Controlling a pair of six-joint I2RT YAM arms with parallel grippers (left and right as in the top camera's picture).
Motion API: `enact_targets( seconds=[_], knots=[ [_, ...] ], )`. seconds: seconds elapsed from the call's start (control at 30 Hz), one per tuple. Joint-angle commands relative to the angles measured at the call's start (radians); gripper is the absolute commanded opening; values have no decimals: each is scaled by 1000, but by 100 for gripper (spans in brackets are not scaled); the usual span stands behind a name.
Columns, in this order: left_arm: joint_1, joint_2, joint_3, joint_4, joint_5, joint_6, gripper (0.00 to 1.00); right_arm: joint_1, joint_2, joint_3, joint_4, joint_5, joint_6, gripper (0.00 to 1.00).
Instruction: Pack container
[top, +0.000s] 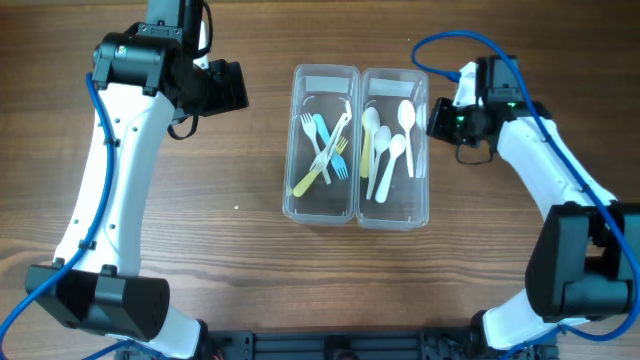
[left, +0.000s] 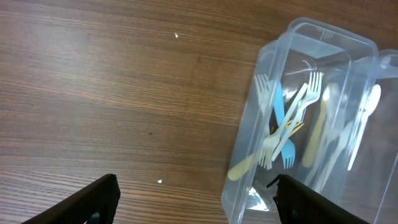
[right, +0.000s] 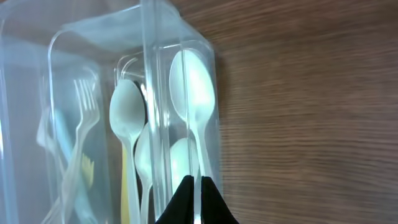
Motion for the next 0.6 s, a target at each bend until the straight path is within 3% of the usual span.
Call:
enact_targets(
  seconds=[0.0, 0.3, 0.33, 0.47, 0.57],
  knots=[
    [3, 1, 6, -4, -9, -2, 83, 26, 12, -9, 17, -25, -2, 4],
    [3, 1, 6, -18, -9, -2, 85, 27, 12, -9, 40, -91, -56, 4],
    [3, 1, 6, -20, -9, -2, 100, 27, 12, -9, 44, -84, -60, 4],
    [3, 1, 6, -26, -24, 3, 100, 2, 4, 8, 62, 2, -142, 4],
    [3, 0, 6, -41, -24, 106, 100, -33, -48, 58, 44, 50, -241, 4]
  ],
)
